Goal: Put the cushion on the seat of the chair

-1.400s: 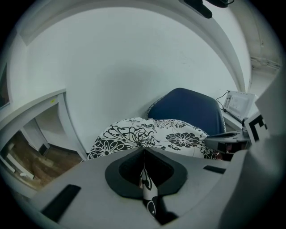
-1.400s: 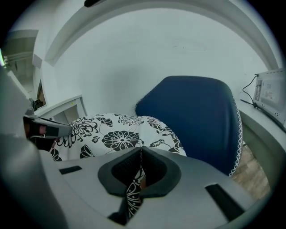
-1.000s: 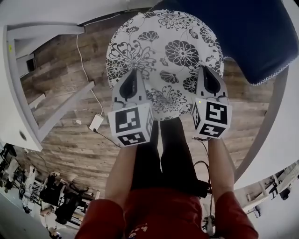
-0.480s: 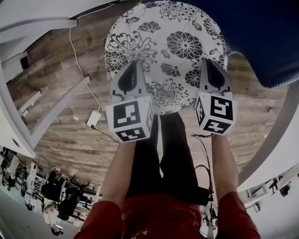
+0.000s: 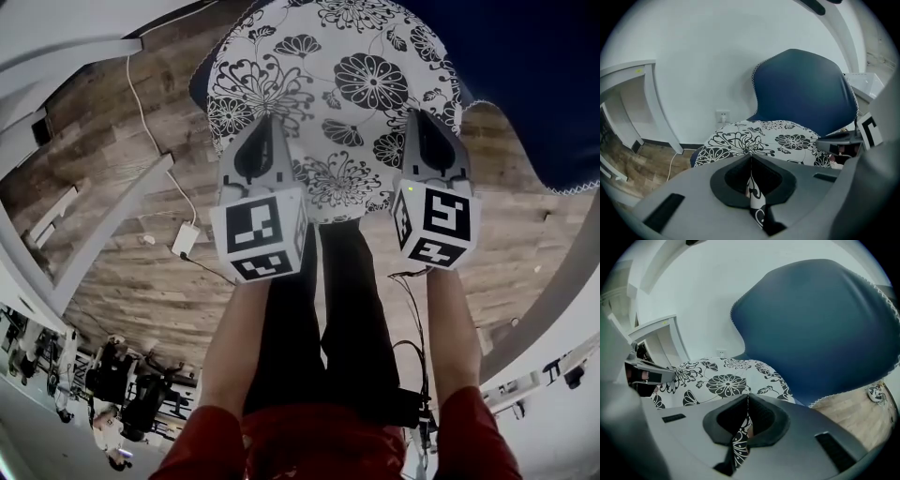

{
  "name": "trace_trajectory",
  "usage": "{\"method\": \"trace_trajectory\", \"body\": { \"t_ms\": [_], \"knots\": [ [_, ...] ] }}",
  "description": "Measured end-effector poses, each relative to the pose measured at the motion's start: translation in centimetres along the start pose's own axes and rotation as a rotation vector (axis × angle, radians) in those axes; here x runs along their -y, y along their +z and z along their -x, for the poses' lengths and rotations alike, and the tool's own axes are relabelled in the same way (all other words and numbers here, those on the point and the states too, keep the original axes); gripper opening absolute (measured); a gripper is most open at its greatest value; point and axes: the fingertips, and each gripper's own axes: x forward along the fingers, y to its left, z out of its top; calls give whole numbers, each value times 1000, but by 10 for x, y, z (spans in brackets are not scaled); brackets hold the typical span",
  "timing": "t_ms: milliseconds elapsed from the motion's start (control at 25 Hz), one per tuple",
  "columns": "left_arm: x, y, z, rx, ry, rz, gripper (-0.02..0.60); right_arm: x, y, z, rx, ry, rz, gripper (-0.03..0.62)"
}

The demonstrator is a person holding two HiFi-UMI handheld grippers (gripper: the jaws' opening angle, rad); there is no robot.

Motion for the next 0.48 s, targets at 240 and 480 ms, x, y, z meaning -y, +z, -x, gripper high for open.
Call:
{"method": "trace_trajectory", "body": {
  "t_ms": [240,480],
  "knots": [
    [-4,-12,-10,-7,14,3,28,-2,-11,-9,-12,-5,4,29],
    [-6,-19,-18,-16,27,12,28,-1,-18,-15,-25,-5,14,29]
  ]
}}
